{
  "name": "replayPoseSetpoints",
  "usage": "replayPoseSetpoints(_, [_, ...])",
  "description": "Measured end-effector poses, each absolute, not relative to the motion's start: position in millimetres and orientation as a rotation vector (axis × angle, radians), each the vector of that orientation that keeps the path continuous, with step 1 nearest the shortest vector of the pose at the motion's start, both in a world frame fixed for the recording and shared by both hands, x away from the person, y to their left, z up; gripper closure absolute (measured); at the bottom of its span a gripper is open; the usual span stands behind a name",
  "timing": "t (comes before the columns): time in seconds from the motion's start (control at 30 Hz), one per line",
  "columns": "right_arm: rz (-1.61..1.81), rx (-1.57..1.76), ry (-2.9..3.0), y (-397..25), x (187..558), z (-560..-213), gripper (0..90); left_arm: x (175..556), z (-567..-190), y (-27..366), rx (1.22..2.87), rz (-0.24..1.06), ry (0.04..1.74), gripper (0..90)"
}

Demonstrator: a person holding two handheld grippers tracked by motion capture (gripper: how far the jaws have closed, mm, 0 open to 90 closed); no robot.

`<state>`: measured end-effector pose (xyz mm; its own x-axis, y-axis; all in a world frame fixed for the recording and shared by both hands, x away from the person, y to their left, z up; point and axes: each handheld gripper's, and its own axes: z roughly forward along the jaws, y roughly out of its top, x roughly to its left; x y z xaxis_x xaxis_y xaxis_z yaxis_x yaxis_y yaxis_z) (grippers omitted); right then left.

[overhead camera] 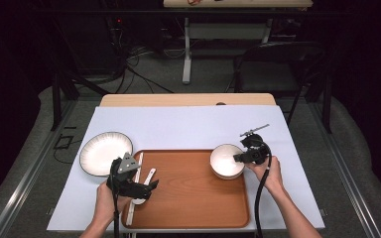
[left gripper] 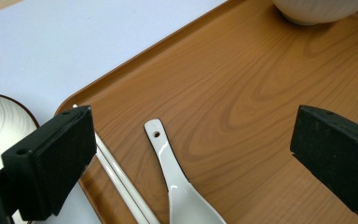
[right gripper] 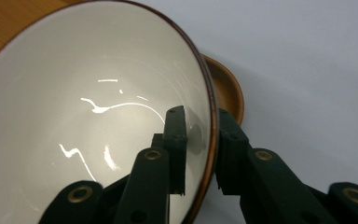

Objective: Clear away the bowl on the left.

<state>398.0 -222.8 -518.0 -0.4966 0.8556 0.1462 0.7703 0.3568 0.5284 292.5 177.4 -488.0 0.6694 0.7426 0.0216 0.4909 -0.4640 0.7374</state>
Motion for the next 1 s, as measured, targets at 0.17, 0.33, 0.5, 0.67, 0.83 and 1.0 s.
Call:
replayPoseSetpoints(0.17, [0.762,1.436,2.443,-226,397,-515,76.8,294,-489,179,2.153,0.449,0.947,0.8])
replayPoseSetpoints(0.33, [0.797,1.425,2.437,-226,400,-516,80.3,295,-490,178,2.160,0.440,0.950,0.6])
replayPoseSetpoints(0.5, [0.815,1.408,2.419,-224,401,-515,81.2,295,-490,178,2.159,0.448,0.951,0.6])
replayPoseSetpoints(0.67, [0.832,1.418,2.397,-226,406,-518,79.9,296,-493,180,2.162,0.444,0.963,0.5])
replayPoseSetpoints(0.83, [0.830,1.421,2.369,-228,408,-519,79.6,299,-494,183,2.162,0.443,0.979,0.5])
replayPoseSetpoints(1.0, [0.833,1.432,2.343,-229,407,-520,75.9,298,-494,185,2.159,0.445,0.980,0.5])
